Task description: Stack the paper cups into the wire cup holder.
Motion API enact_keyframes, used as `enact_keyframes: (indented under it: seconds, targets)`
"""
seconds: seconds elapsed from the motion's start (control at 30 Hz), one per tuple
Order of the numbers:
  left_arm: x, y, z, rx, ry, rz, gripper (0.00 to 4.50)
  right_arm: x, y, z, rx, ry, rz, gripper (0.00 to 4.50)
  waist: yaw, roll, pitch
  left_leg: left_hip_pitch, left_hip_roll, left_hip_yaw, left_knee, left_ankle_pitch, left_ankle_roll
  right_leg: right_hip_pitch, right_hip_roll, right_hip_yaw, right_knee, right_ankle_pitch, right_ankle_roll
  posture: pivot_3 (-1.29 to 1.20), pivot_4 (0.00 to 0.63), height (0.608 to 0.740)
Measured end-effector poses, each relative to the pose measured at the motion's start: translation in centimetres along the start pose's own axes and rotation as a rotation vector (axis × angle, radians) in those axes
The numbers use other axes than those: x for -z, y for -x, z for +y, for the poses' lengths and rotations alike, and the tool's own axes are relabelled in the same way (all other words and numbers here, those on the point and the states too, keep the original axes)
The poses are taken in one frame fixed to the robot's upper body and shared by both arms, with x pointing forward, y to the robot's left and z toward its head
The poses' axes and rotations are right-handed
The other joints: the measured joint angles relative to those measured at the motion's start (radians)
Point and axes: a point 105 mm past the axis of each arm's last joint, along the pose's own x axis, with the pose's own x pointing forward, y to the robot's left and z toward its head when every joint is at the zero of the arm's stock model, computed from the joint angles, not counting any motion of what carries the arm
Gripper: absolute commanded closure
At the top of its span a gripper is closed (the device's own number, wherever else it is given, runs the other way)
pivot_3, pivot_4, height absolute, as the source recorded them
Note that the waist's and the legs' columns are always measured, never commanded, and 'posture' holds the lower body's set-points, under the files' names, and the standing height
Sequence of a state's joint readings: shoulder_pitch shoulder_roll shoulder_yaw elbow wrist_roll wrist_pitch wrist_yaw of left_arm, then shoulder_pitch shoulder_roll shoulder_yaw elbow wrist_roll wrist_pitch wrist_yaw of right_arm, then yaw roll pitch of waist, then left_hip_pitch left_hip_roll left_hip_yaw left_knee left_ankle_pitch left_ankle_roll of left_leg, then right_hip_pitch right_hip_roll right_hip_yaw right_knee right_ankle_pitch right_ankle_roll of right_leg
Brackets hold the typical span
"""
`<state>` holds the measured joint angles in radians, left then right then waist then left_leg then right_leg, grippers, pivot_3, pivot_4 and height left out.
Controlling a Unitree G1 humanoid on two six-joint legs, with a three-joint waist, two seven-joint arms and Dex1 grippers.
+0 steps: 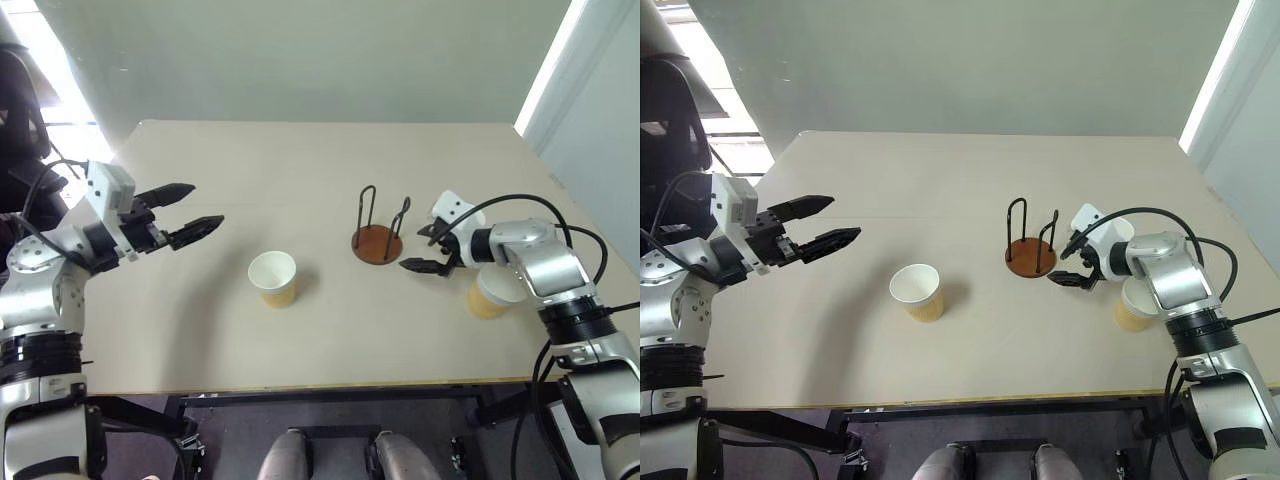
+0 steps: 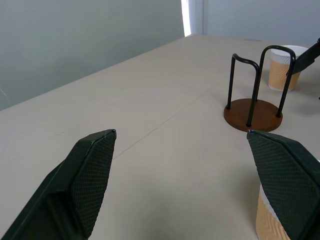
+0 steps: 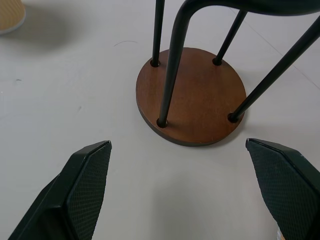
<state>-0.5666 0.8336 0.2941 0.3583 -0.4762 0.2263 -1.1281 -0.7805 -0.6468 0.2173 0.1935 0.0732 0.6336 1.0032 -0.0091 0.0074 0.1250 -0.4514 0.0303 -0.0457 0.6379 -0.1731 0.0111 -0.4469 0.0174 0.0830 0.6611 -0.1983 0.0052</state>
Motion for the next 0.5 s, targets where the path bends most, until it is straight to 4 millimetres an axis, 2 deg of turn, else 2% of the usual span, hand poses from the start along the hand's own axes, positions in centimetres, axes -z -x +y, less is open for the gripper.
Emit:
enact_keyframes:
  seconds: [0.17,0.4,0.5]
  targets:
    - [0.1,-0.1,-0.1,0.003,0.001,0.003,0.0,-0.2,-0.6,0.3,0.0,-0.004,-0.006,0.05,0.0,0.0,0.0,0.0,0.0,0.0,0.0,0.0,0.0,0.0,0.0,0.0,0.0,0.0,0.0,0.0,0.15,0.74]
    - [0.0,-0.2,-0.1,0.011,0.001,-0.001,0.0,-1.9,-1.0,-0.2,0.036,0.016,-0.032,0.05,0.0,0.0,0.0,0.0,0.0,0.0,0.0,0.0,0.0,-0.001,0.0,0.0,0.0,0.0,0.0,0.0,0.15,0.74]
    - [0.5,-0.5,-1.2,0.104,0.022,0.028,0.0,-1.8,-1.4,-0.4,0.048,0.002,-0.028,0.05,0.0,0.0,0.0,0.0,0.0,0.0,0.0,0.0,0.0,-0.001,0.0,0.0,0.0,0.0,0.0,0.0,0.15,0.74]
